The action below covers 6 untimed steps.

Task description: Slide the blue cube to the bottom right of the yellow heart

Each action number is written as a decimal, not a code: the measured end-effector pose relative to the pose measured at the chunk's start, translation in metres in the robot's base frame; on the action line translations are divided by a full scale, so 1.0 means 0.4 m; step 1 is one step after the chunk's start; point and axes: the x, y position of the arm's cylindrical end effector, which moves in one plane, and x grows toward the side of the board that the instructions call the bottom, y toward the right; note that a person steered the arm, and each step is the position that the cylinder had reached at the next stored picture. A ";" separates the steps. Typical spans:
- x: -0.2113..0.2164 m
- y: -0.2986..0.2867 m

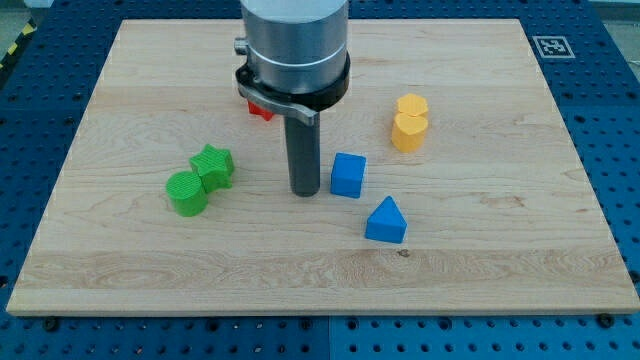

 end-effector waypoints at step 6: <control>-0.066 0.168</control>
